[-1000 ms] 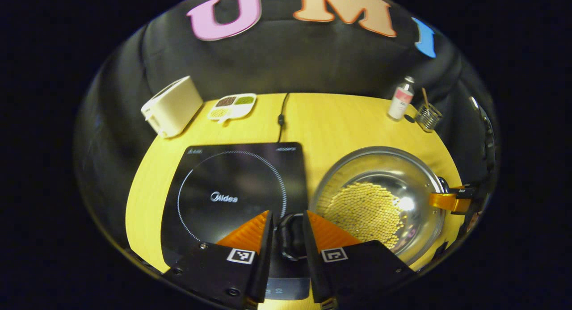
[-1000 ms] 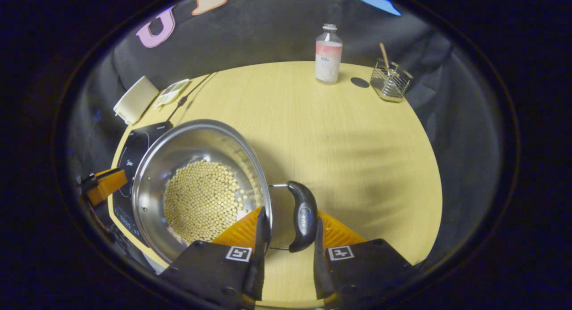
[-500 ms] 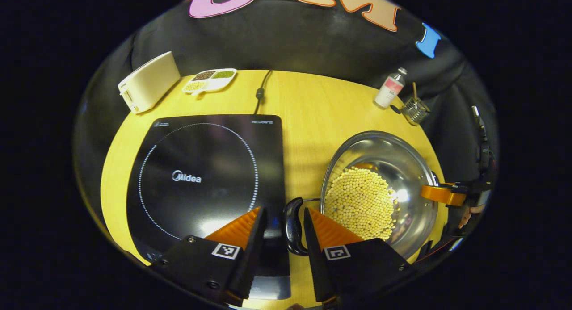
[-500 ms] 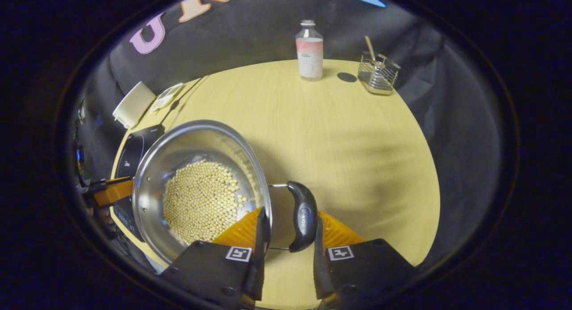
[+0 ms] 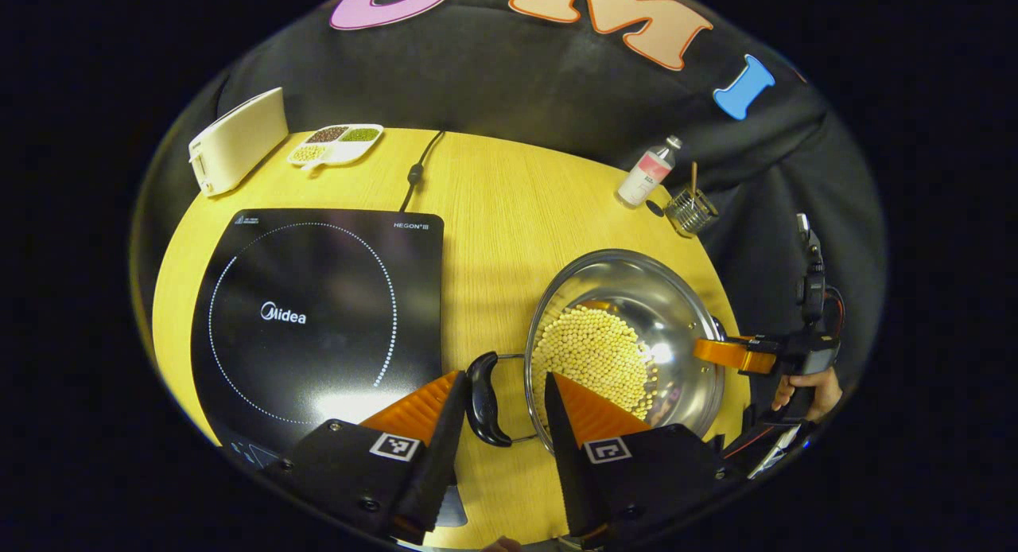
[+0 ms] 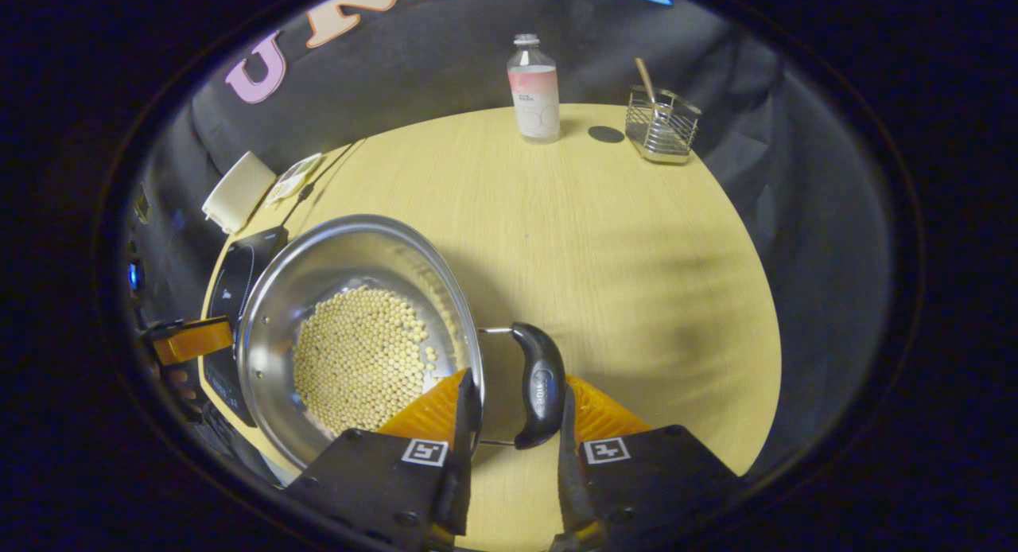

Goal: First push the handle of the pot to place it horizontally, then grasp the pot with both hands and set it on the induction cooktop.

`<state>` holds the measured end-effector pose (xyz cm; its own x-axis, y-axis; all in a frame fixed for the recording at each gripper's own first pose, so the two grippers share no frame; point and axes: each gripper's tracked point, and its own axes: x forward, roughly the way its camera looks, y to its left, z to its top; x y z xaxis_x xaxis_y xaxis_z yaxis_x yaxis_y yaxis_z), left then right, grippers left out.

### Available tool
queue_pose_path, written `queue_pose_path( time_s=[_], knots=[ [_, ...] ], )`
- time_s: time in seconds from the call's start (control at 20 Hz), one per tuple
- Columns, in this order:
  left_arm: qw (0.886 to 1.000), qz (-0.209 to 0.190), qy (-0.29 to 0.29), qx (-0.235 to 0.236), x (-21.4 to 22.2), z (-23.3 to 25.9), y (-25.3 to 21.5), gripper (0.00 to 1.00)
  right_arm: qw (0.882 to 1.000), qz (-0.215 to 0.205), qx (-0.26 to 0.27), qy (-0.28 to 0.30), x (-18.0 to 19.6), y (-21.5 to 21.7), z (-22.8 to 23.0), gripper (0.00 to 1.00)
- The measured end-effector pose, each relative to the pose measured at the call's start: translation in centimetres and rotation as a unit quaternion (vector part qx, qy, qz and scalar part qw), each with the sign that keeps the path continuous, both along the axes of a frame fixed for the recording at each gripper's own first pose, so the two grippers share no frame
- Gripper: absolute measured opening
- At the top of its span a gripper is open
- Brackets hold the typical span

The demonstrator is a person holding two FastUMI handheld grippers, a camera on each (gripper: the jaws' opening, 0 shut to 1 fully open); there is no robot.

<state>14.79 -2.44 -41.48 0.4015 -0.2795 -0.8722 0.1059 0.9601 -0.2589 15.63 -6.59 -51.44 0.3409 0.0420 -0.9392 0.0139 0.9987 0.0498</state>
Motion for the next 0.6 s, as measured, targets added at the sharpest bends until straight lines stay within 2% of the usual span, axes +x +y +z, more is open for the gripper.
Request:
queue_pose_path(
  time_s=[0.1,0.2,0.3,0.35,0.4,0.45,0.5,0.6],
  knots=[
    [1.0,0.01,0.001,-0.014,0.1,0.3,-0.1,0.62,1.0,0.0,0.003,0.0,0.0,-0.1,0.1,0.41],
    [1.0,0.02,0.0,-0.006,0.2,0.2,0.8,0.62,1.0,-0.001,0.005,-0.001,0.2,0.0,0.0,0.41],
    [0.999,0.022,0.028,-0.019,-0.7,-0.7,-0.4,0.65,1.0,0.002,0.003,-0.002,0.1,-0.1,0.0,0.41],
    [0.999,0.014,0.029,-0.006,-0.6,-1.1,-0.8,0.73,1.0,0.002,0.004,-0.001,0.2,-0.1,0.1,0.41],
    [1.0,-0.001,0.023,0.015,-0.2,-1.7,-0.8,0.68,1.0,0.001,0.005,0.0,0.1,-0.1,0.0,0.41],
    [0.999,-0.014,0.024,0.033,-0.1,-2.1,-0.8,0.77,1.0,0.001,0.005,-0.001,0.2,-0.1,0.0,0.41],
    [0.998,-0.018,0.03,0.044,-0.5,-2.7,-0.9,0.69,1.0,0.002,0.005,-0.001,0.2,-0.1,0.0,0.41],
    [0.998,-0.015,0.057,0.038,-1.0,-4.1,-1.4,0.69,1.0,0.003,0.003,-0.004,0.3,-0.2,0.1,0.41]
  ],
)
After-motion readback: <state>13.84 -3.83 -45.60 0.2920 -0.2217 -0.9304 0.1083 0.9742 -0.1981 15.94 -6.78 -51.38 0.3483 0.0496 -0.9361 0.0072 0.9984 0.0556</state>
